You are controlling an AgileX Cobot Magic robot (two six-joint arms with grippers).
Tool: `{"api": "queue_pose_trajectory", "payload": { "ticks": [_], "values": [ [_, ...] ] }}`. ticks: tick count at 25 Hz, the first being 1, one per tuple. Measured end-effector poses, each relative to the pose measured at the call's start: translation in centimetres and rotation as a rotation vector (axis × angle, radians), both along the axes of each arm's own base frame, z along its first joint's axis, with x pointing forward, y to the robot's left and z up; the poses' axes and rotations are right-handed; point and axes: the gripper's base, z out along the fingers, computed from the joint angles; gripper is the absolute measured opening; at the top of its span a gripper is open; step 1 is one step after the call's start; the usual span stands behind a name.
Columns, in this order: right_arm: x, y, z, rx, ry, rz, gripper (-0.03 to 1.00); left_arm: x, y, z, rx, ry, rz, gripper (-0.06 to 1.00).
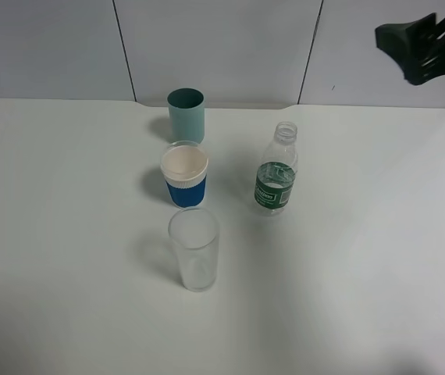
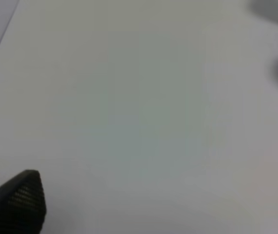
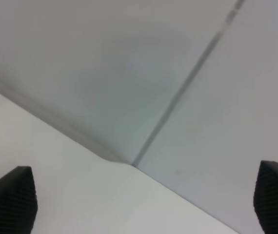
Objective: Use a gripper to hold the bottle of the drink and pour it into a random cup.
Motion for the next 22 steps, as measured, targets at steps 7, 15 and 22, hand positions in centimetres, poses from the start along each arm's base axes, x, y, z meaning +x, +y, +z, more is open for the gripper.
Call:
{"api": "queue_pose_trajectory", "payload": {
  "ticks": [7,15,22],
  "values": [
    [-4.5,-1.7,3.3,0.008,-0.077,-0.032,0.87,0.0,0.0,0.0,0.000,0.000,0.000,0.98],
    [-9.1,-4.6,5.4,0.096,-0.200,-0.175,0.87,0.0,0.0,0.0,0.000,0.000,0.000,0.98],
    [-13.1,-6.3,5.8,0.112,-0.259,-0.358,0.87,0.0,0.0,0.0,-0.001,0.000,0.000,0.98]
  ]
}}
